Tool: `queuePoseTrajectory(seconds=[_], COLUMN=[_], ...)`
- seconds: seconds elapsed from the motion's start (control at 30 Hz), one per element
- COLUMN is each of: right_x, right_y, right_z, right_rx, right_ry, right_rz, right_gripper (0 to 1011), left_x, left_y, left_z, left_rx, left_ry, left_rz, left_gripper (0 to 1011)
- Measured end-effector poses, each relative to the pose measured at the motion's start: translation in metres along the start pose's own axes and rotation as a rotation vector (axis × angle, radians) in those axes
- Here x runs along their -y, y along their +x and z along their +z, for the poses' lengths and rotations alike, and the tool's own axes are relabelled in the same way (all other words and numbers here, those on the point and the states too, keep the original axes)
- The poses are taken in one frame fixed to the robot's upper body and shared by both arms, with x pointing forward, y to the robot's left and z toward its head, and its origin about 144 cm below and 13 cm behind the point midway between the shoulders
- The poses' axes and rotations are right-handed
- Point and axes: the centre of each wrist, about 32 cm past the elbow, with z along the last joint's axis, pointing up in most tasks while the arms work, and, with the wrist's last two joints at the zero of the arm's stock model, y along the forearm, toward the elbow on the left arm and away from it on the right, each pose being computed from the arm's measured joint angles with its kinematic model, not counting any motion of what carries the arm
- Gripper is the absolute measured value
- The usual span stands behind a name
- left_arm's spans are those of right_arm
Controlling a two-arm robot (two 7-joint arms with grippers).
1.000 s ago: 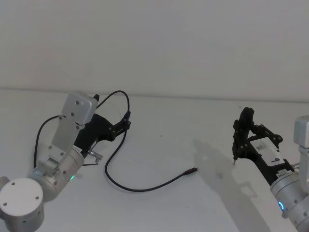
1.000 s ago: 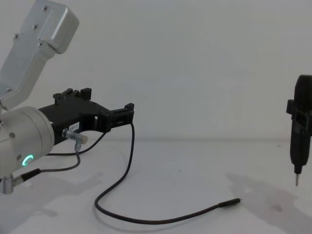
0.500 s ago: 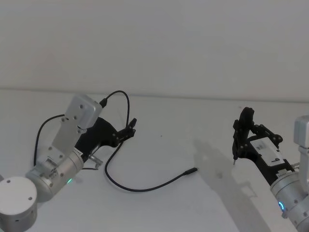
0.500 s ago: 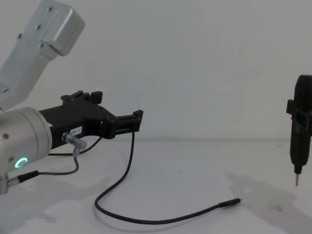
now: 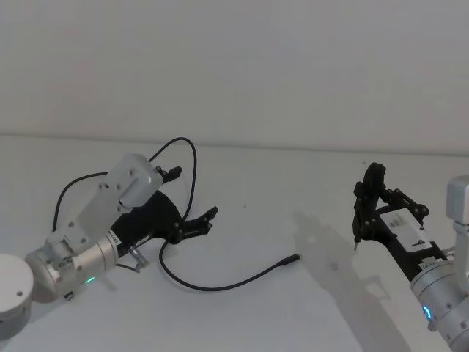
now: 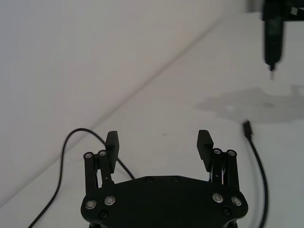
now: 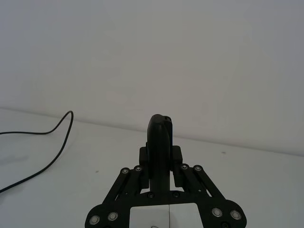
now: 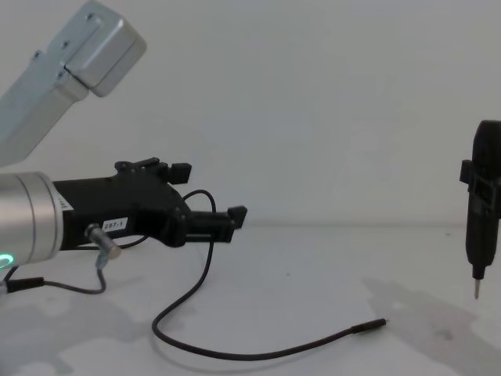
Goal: Pick up the data cable with the one hand.
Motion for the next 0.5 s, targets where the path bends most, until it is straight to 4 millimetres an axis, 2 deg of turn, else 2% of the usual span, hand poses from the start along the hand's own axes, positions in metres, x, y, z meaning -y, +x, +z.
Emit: queuePoseTrajectory(seconds=[0.5], right_x=[0.000], right_y=[0.000], right_z=[0.000], right_rx=[0.000], right_ry=[0.000], right_rz=[0.000], right_gripper=[268], left_x=[-0.005], left_y=[0.025], left_z=[0.018], left_rx=[0.077], left_ry=[0.109], left_rz=[-0.284], left_gripper=[1001])
